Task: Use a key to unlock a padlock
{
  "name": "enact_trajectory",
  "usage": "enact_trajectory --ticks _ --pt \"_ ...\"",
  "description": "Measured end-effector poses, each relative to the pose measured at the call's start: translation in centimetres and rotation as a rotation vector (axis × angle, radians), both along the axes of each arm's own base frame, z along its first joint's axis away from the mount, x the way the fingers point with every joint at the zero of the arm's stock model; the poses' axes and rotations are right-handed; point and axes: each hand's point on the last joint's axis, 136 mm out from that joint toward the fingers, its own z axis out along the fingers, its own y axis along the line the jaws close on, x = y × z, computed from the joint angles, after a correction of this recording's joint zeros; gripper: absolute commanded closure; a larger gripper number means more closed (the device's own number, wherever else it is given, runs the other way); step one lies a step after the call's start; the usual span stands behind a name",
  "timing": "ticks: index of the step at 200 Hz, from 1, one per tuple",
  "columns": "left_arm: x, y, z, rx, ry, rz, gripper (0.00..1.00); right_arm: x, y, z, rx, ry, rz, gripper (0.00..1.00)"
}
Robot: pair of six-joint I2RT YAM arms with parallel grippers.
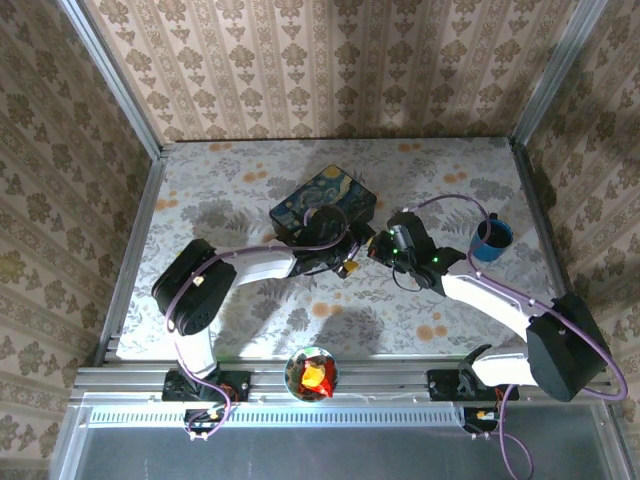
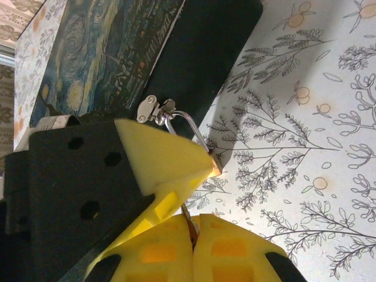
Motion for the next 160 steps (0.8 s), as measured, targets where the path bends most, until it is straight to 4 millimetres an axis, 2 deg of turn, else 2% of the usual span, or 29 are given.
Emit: enact_trajectory --ticks 65,92,125,160 --pt "0.9 1.1 -0.2 0.03 -0.074 0.004 0.0 0.2 0.5 0.3 0.027 -0.017 0.02 1.0" --pt "1.6 2.6 0.2 0.156 -0.153 -0.046 0.0 0.0 0.4 -0.3 0.048 -0.01 0.034 1.0" --pt "2.6 4.3 0.2 0.326 -0.251 -0.105 0.0 -0.5 -1.6 -2.3 0.042 0.022 0.02 1.0" --pt "3.1 5.3 -1.5 0.452 -0.289 -0.156 0.0 -1.6 -2.2 -2.8 0.048 0.012 0.078 1.0"
